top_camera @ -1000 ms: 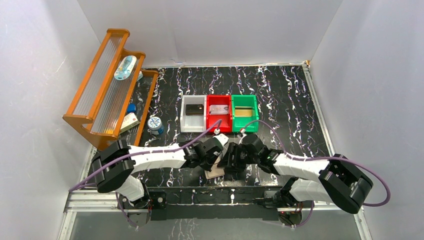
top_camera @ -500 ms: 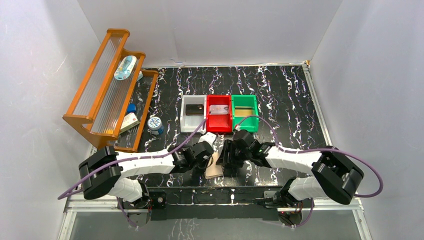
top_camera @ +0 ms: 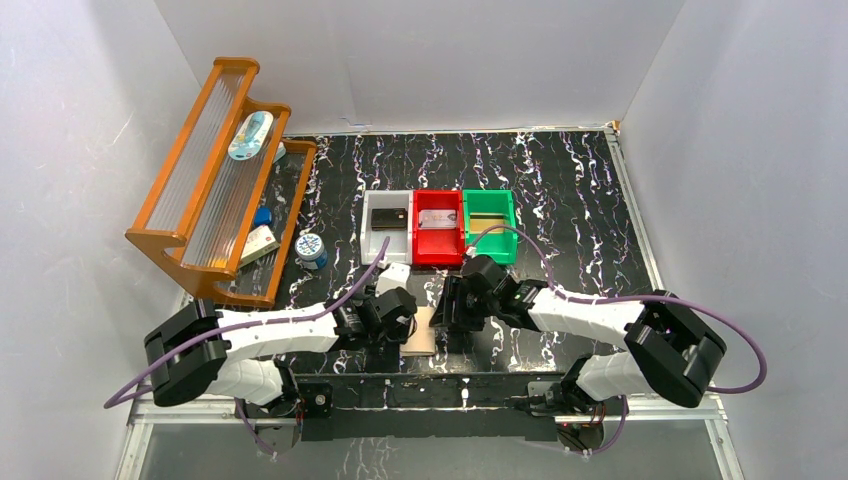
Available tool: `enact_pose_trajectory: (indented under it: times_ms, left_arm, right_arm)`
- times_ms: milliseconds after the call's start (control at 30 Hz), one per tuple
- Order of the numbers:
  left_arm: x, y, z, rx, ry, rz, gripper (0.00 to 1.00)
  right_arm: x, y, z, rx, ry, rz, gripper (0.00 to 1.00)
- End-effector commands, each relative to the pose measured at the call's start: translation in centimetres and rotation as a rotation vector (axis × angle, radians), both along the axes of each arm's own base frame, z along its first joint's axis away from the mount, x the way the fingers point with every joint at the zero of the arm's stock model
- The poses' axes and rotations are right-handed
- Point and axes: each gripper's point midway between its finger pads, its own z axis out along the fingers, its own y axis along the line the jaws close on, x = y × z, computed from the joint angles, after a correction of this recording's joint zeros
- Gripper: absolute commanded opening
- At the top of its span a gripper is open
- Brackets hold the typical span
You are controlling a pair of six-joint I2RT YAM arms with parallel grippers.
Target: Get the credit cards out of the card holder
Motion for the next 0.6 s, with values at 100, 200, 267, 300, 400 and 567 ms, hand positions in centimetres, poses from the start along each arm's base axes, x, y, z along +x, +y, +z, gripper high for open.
enact_pose_trajectory:
  times_ms: [100, 200, 267, 300, 400, 567]
  left_arm:
    - [0.4, 1.9, 0.2, -0.003, -0.03, 0.108, 0.51]
    - [0.5, 1.4, 0.8, -0.053, -0.046, 0.1, 0.4]
    - [0.5, 1.1, 1.3, -0.078, -0.056, 0.086, 0.41]
    - [0.5, 1.1, 1.3, -0.082, -0.058, 0.085, 0.42]
    - [0.5, 1.6, 1.2, -0.078, -0.065, 0.104, 0.44]
    - [0.3, 1.8, 0.9, -0.082, -0.052, 0.123, 0.44]
  right_arm:
    - [0.9, 1.4, 2.2, 0.036, -0.042, 0.015, 0.62]
    - [1.0, 1.6, 2.3, 0.037, -0.043, 0.019, 0.62]
    - [1.0, 1.7, 2.2, 0.034, -0.038, 0.02, 0.62]
    - [1.0, 1.8, 2.2, 0.036, -0.035, 0.022, 0.61]
    - [1.0, 2.0, 2.1, 0.04, -0.028, 0.025, 0.62]
    - [1.0, 2.4, 2.2, 0.044, -0.024, 0.033, 0.62]
